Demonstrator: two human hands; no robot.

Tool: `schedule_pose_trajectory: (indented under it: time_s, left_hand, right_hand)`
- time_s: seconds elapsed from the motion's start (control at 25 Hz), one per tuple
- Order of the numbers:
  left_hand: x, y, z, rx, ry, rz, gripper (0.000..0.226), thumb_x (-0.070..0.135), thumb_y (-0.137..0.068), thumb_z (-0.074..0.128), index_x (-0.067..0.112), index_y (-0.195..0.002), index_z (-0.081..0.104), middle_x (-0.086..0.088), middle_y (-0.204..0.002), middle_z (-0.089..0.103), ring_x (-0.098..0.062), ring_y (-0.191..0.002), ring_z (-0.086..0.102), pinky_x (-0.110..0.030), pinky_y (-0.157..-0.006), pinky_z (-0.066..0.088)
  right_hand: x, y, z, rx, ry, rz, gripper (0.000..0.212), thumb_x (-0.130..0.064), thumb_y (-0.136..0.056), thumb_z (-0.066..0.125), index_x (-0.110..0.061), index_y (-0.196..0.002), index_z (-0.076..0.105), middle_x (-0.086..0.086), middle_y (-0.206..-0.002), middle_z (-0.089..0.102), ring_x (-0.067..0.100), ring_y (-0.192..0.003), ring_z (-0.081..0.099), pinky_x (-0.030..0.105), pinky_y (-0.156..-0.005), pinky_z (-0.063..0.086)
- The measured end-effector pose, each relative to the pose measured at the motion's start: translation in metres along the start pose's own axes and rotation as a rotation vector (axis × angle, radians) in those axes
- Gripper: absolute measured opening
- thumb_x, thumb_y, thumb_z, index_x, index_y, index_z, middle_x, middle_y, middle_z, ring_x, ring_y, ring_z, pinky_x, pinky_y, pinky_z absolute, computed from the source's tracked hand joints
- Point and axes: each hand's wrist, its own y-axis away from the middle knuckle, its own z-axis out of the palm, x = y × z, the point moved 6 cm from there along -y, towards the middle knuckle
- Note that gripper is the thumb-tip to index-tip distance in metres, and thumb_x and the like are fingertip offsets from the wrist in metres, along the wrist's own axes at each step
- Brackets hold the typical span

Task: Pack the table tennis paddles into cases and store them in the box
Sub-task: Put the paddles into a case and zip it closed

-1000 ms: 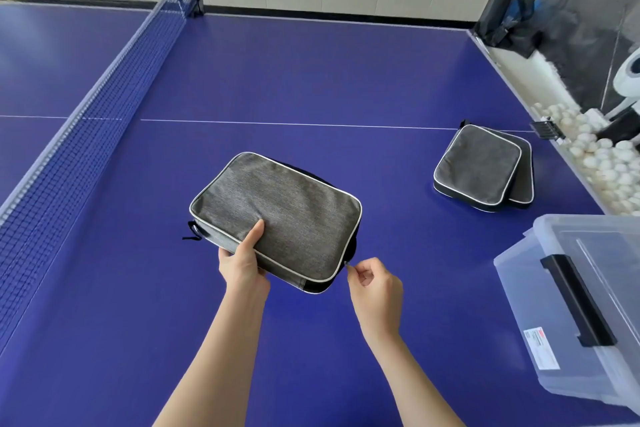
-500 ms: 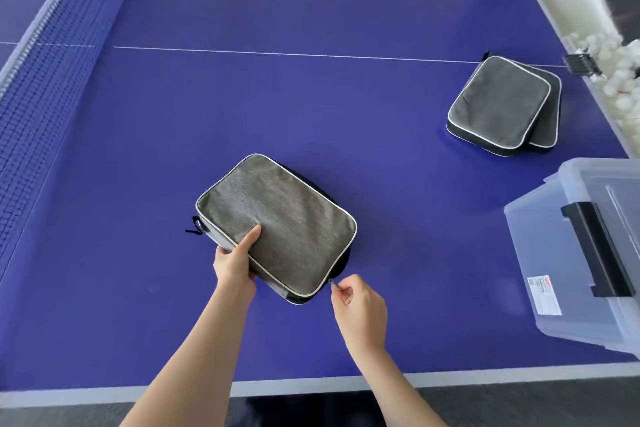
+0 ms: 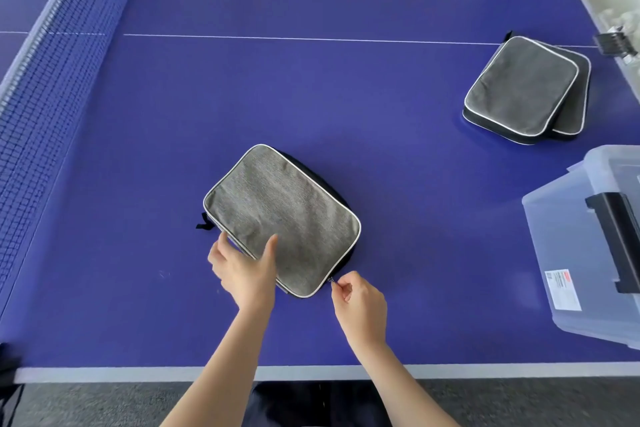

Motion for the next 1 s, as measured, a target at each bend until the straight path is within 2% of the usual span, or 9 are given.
schedule_pose_trajectory:
  time_s: [0.08,0.16,0.24,0.36,0.64,0.76,1.0]
  left_hand:
    - [0.016,0.015,0.007,-0.087,-0.222,0.455,0.080,0.041,-0.072,0.079,0.027,-0.141,0.041,-0.001,-0.152,0.028,-0.023,-0.139,0.025,-0.045,-0.108,0.024]
    - [0.022,0.030,0.031,-0.286,-0.454,0.839,0.087,0.046,-0.065,0.082,0.034,-0.141,0.042,-0.001,-0.155,0.026,-0.023,-0.144,0.020,-0.046,-0.109,0.021]
    - [0.019,0.038,0.053,-0.435,-0.652,1.028,0.098,0.056,-0.061,0.078,0.037,-0.146,0.034,-0.001,-0.159,0.019,-0.025,-0.147,0.012,-0.054,-0.111,0.020]
    - [0.014,0.037,0.066,-0.501,-0.783,1.052,0.105,0.062,-0.058,0.074,0.042,-0.148,0.021,0.000,-0.161,0.011,-0.025,-0.149,0.002,-0.059,-0.112,0.018]
    - [0.010,0.032,0.067,-0.456,-0.741,1.029,0.093,0.057,-0.061,0.069,0.046,-0.144,0.029,0.004,-0.159,0.019,-0.023,-0.148,0.012,-0.053,-0.112,0.016]
    - [0.009,0.031,0.066,-0.452,-0.736,1.021,0.089,0.056,-0.064,0.066,0.050,-0.143,0.026,0.006,-0.159,0.018,-0.020,-0.148,0.010,-0.050,-0.113,0.014]
    - [0.009,0.029,0.069,-0.498,-0.768,0.990,0.100,0.047,-0.057,0.072,0.051,-0.144,0.023,0.010,-0.160,0.012,-0.015,-0.148,0.000,-0.043,-0.113,0.005]
  right_hand:
    - [0.001,0.000,0.001,0.004,-0.008,-0.013,0.020,-0.022,-0.079,0.074,-0.017,-0.069,0.057,-0.008,-0.055,0.058,0.016,-0.049,0.056,0.027,-0.044,0.039]
    - [0.004,0.000,0.003,0.002,-0.014,-0.019,0.019,-0.024,-0.080,0.073,-0.017,-0.071,0.058,-0.008,-0.056,0.059,0.015,-0.049,0.056,0.027,-0.043,0.041]
    - [0.006,0.000,0.003,-0.005,-0.013,-0.024,0.015,-0.025,-0.081,0.072,-0.017,-0.076,0.061,-0.007,-0.061,0.064,0.015,-0.053,0.060,0.028,-0.045,0.044]
    - [0.007,-0.002,0.001,-0.004,-0.014,-0.069,0.012,-0.026,-0.083,0.070,-0.018,-0.079,0.062,-0.007,-0.066,0.066,0.014,-0.055,0.062,0.029,-0.045,0.047]
    - [0.003,-0.006,0.000,0.060,0.043,-0.239,0.021,-0.023,-0.078,0.073,-0.016,-0.069,0.055,-0.007,-0.057,0.056,0.014,-0.045,0.051,0.027,-0.036,0.039]
    - [0.005,-0.008,0.000,0.096,0.063,-0.239,0.024,-0.018,-0.074,0.076,-0.015,-0.067,0.053,-0.006,-0.054,0.054,0.015,-0.043,0.049,0.028,-0.034,0.038]
    - [0.011,-0.023,-0.006,0.128,0.040,-0.232,0.023,-0.015,-0.072,0.080,-0.013,-0.067,0.057,-0.005,-0.056,0.057,0.013,-0.044,0.050,0.026,-0.034,0.039]
